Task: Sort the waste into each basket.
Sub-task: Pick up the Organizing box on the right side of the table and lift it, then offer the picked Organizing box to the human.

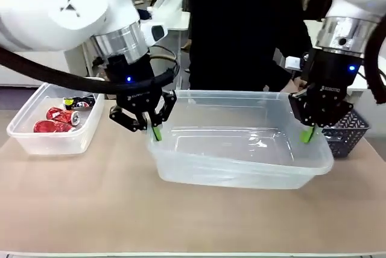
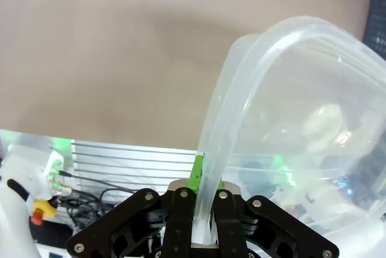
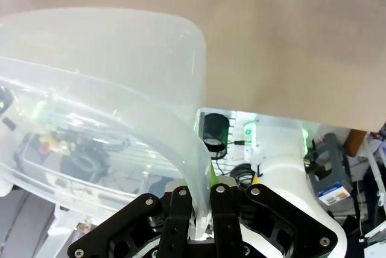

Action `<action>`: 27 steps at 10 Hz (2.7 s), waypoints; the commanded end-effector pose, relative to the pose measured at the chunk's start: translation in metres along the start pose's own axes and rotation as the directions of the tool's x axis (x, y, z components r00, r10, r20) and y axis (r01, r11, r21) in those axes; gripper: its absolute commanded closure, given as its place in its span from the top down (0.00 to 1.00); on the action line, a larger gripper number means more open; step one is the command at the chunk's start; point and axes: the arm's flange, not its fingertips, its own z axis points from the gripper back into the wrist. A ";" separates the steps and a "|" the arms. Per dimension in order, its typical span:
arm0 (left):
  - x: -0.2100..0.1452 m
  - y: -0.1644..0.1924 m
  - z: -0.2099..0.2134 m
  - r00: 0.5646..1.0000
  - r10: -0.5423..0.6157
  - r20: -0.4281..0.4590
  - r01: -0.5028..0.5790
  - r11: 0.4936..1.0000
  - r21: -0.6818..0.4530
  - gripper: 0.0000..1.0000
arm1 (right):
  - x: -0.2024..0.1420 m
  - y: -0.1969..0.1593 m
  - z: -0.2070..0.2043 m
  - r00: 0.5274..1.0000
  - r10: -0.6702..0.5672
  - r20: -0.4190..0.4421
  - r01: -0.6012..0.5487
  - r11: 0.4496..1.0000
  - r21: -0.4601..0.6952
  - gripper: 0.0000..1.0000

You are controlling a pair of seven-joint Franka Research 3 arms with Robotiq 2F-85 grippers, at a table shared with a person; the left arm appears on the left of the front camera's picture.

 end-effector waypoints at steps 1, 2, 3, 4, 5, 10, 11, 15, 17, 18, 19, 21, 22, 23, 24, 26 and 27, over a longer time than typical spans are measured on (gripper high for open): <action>0.004 -0.015 -0.003 1.000 0.018 -0.004 -0.018 1.000 -0.009 0.00 | -0.015 -0.014 0.000 1.000 -0.004 -0.020 0.004 1.000 0.006 0.00; 0.004 -0.015 -0.003 1.000 0.018 -0.004 -0.018 1.000 -0.009 0.00 | -0.015 -0.014 0.000 1.000 -0.004 -0.020 0.004 1.000 0.006 0.00; 0.004 -0.015 -0.003 1.000 0.018 -0.004 -0.018 1.000 -0.009 0.00 | -0.003 -0.006 0.000 1.000 -0.010 -0.003 0.010 1.000 -0.002 0.04; -0.006 -0.012 -0.009 1.000 -0.024 -0.013 0.024 1.000 0.016 0.04 | 0.006 -0.005 -0.003 0.998 0.032 -0.061 -0.032 0.999 -0.008 0.04; -0.007 -0.004 0.003 0.998 0.000 0.063 -0.004 0.999 0.052 0.04 | 0.022 0.005 0.001 0.997 0.051 -0.064 -0.051 0.999 0.003 0.04; 0.017 0.065 0.030 0.979 0.085 0.188 -0.098 0.993 0.059 0.04 | 0.084 0.064 -0.007 0.987 0.126 -0.104 -0.116 0.988 0.102 0.04; 0.036 0.076 0.025 0.986 0.075 0.151 -0.080 0.996 0.027 0.04 | 0.087 0.074 -0.013 0.988 0.108 -0.113 -0.094 0.988 0.122 0.04; 0.086 0.089 0.011 0.997 0.032 0.073 -0.029 0.999 -0.040 0.04 | 0.087 0.075 -0.020 0.995 0.014 -0.101 -0.005 0.996 0.094 0.04; 0.085 0.092 0.002 0.999 0.008 0.042 -0.006 0.999 -0.033 0.04 | 0.102 0.063 -0.027 0.996 -0.039 -0.080 0.047 0.993 0.108 0.04; 0.082 0.093 -0.003 0.999 -0.011 0.032 0.012 0.999 -0.035 0.04 | 0.107 0.061 -0.030 0.995 -0.060 -0.085 0.068 0.993 0.101 0.04; 0.080 0.091 -0.007 0.999 -0.022 0.030 0.024 0.998 -0.051 0.04 | 0.104 0.068 -0.022 0.997 -0.011 -0.073 0.018 0.996 0.090 0.04; 0.081 0.087 -0.003 0.999 -0.019 0.028 0.019 1.000 0.002 0.04 | 0.104 0.068 -0.022 0.997 -0.011 -0.073 0.018 0.996 0.090 0.04; 0.081 0.087 -0.003 0.999 -0.019 0.028 0.019 1.000 0.002 0.04 | 0.104 0.068 -0.022 0.997 -0.011 -0.073 0.018 0.996 0.090 0.04; 0.081 0.087 -0.003 0.999 -0.019 0.028 0.019 1.000 0.002 0.04 | 0.104 0.068 -0.022 0.997 -0.011 -0.073 0.018 0.996 0.090 0.04; 0.081 0.087 -0.003 0.999 -0.019 0.028 0.019 1.000 0.002 0.04 | 0.104 0.068 -0.022 0.997 -0.011 -0.073 0.018 0.996 0.090 0.04; 0.081 0.087 -0.003 0.999 -0.019 0.028 0.019 1.000 0.002 0.04 | 0.104 0.068 -0.022 0.997 -0.011 -0.073 0.018 0.996 0.090 0.04; 0.081 0.087 -0.003 0.999 -0.019 0.028 0.019 1.000 0.002 0.04 | 0.104 0.068 -0.022 0.997 -0.011 -0.073 0.018 0.996 0.090 0.04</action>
